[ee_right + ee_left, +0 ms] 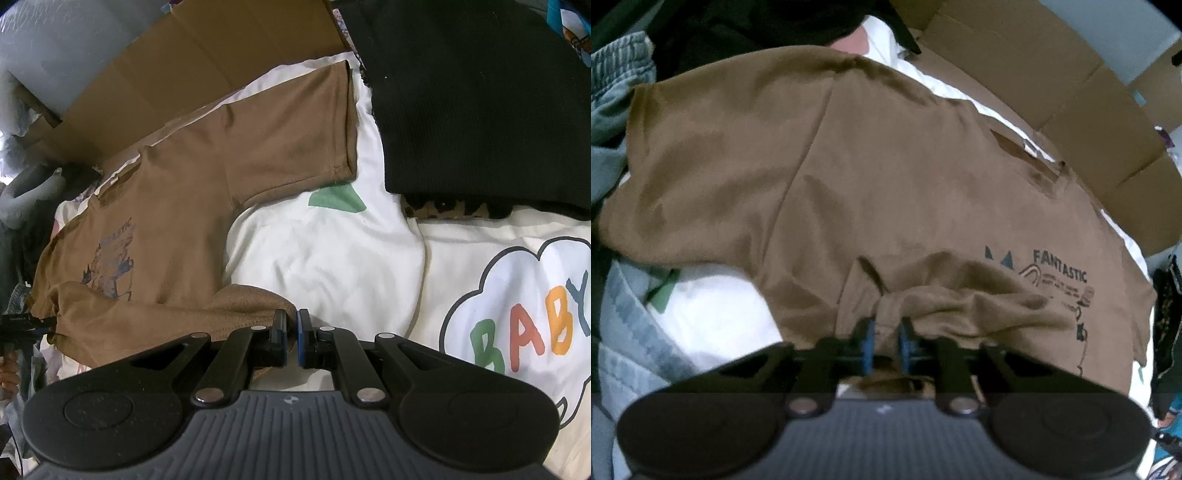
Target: Fold clothes
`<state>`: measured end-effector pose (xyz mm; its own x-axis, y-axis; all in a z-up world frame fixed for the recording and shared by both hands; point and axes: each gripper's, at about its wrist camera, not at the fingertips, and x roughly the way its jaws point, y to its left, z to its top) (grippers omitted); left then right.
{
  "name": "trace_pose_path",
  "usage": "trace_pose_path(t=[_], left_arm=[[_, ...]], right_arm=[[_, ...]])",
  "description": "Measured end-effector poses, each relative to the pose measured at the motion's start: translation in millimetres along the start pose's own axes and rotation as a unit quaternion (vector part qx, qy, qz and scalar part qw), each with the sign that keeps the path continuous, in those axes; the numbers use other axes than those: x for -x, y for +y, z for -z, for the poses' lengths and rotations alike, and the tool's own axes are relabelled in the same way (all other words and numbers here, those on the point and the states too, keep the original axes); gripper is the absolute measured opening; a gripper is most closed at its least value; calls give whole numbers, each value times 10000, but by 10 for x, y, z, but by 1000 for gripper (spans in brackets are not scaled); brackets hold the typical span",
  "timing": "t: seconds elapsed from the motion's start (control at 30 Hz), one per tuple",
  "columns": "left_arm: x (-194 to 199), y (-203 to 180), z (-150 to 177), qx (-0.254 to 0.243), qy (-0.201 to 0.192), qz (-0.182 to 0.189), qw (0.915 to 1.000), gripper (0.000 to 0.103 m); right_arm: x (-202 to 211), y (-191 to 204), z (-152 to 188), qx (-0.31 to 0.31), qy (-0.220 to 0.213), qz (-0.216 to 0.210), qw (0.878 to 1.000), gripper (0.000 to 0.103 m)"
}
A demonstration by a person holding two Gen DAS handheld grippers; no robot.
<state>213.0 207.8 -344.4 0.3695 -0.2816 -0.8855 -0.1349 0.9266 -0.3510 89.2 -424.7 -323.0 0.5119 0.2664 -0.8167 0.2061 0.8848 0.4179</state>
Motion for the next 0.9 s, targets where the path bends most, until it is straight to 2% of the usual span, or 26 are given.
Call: trace_pose_path(t=[0.07,0.27,0.57,0.9], left_arm=[[90,12,26,108,0,4,9999,11],[578,-63,205,-152,-99,95,9998,10],[1310,167,515,-141,-152,-18,9998,9],[1798,489,968,-73,150,-299,9994,9]], right_arm=[[52,13,15,13,2,-23,10000,4],[280,75,77,18,150,-101,9998,4],[592,269,280,263,527,-203,9981,4],[831,369,745,486,1064,-225,9929,4]])
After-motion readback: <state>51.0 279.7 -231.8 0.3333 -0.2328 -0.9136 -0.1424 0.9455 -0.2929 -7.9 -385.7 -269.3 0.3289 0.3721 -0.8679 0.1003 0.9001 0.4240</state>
